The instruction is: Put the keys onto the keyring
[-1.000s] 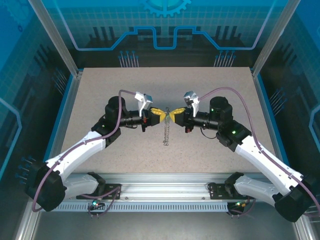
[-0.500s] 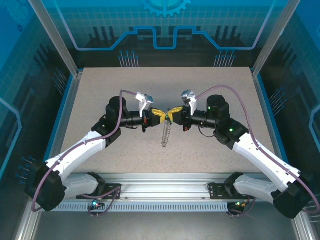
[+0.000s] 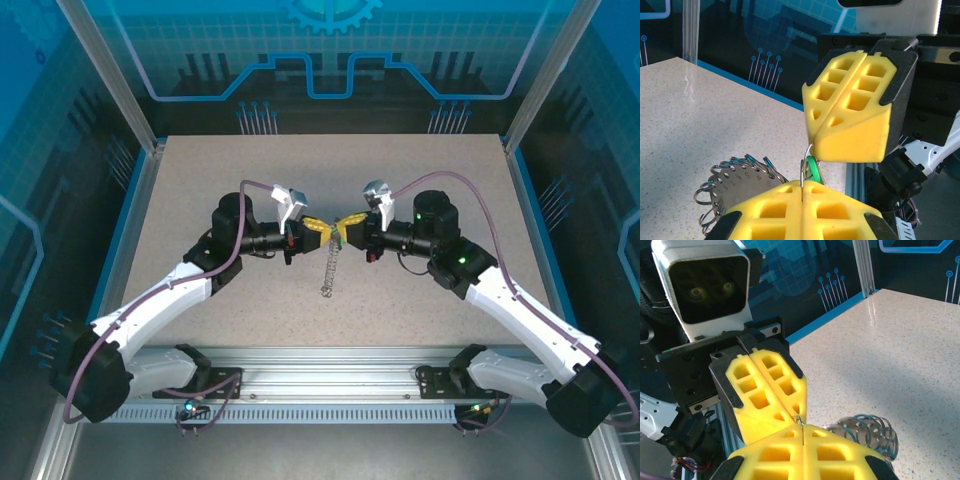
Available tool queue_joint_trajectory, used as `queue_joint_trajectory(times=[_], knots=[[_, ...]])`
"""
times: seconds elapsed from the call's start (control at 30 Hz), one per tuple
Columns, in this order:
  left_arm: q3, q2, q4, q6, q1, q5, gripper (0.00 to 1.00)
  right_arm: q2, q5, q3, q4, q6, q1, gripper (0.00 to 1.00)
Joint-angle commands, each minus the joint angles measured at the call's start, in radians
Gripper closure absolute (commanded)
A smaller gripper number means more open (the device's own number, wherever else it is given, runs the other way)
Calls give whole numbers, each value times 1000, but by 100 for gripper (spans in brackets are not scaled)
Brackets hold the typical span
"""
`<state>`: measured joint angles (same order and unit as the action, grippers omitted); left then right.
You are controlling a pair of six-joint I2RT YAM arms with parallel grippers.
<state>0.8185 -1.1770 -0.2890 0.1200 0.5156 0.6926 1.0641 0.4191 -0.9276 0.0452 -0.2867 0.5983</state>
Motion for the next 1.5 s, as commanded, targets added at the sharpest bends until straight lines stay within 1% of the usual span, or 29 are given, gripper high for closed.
queue_joint_trajectory(times=[0.0, 0.27, 0.4, 0.47, 0.8, 1.07, 1.1, 1.13, 1.17, 1.23, 1.4, 1.47], knots=[[27, 36, -45, -27, 12, 10, 100, -18, -30, 23, 5, 3, -18, 100], [19, 44, -61, -22, 12, 2, 100, -29, -25, 42, 1, -7, -40, 100], [14, 43, -80, -11, 12, 1, 100, -18, -9, 42, -11, -15, -39, 100], [11, 43, -90, -6, 11, -1, 100, -9, 7, 68, -19, -21, -40, 100], [-27, 33, -237, 83, 11, -25, 100, 29, 61, 88, -87, -70, -35, 100], [-43, 16, -304, 125, 12, -40, 100, 30, 101, 95, -113, -93, -30, 100], [-45, 16, -308, 128, 12, -42, 100, 24, 95, 96, -103, -93, -37, 98], [-47, 15, -312, 131, 11, -44, 100, 13, 90, 103, -98, -98, -50, 88], [-49, 16, -316, 134, 12, -45, 100, -1, 90, 113, -99, -102, -63, 85], [-55, 16, -332, 146, 12, -47, 100, -41, 104, 140, -110, -124, -103, 83], [-61, 12, -358, 168, 11, -41, 100, -137, 106, 164, -97, -151, -173, 84], [-61, 2, -379, 184, 12, -32, 100, -156, 104, 156, -105, -161, -181, 79]])
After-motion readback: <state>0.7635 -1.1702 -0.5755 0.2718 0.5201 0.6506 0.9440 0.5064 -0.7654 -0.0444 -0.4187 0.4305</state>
